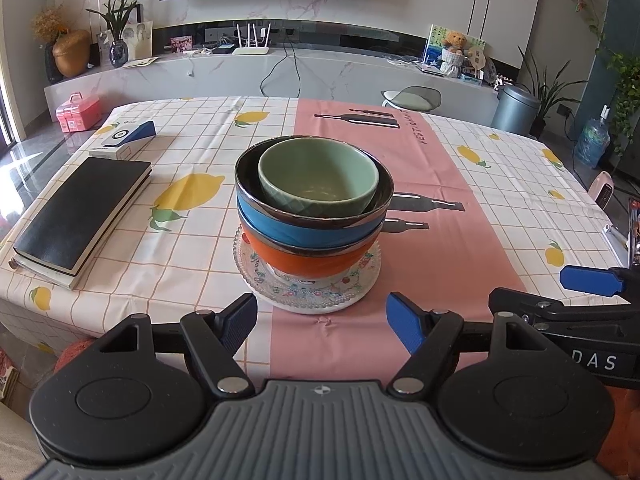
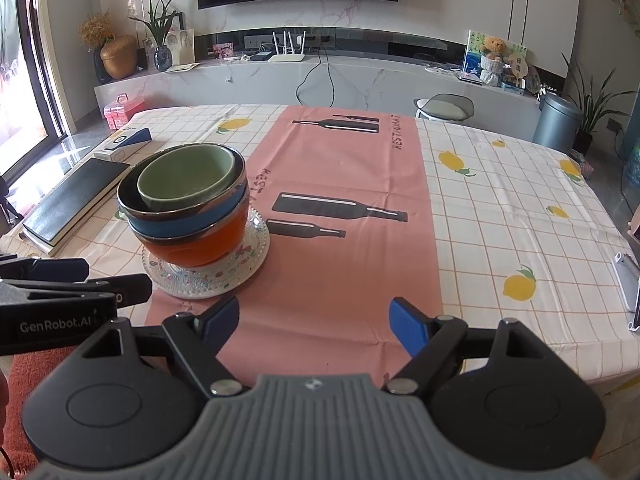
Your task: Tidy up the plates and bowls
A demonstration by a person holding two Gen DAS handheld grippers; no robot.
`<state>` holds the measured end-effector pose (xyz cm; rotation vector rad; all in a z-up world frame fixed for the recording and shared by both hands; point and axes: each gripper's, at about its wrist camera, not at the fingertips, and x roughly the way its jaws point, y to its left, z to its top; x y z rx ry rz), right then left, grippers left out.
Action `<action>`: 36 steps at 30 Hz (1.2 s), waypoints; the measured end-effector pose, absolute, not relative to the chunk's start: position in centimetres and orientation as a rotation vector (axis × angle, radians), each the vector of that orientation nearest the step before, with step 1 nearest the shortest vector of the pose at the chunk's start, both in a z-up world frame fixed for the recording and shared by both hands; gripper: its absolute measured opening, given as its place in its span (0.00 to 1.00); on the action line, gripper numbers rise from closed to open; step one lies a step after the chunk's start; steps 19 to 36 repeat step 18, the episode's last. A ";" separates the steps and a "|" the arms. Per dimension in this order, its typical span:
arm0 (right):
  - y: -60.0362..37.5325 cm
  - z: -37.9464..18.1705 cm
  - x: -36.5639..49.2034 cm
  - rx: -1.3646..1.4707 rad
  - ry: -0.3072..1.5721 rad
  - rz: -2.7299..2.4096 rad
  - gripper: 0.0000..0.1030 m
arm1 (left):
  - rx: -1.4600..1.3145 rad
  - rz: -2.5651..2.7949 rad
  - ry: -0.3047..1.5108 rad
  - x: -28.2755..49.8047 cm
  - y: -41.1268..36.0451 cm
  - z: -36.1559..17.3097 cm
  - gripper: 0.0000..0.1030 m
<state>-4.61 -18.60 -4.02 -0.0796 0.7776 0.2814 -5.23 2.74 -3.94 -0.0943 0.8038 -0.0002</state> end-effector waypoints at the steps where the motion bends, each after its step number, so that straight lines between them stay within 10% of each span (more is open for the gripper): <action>1: -18.6 -4.0 -4.6 -0.081 0.778 0.281 0.79 | -0.092 -0.002 0.802 -5.3 2.7 -3.9 0.84; 36: -18.6 -4.1 -4.3 -0.081 0.793 0.283 0.80 | -0.095 -0.008 0.804 -5.1 2.5 -3.9 0.84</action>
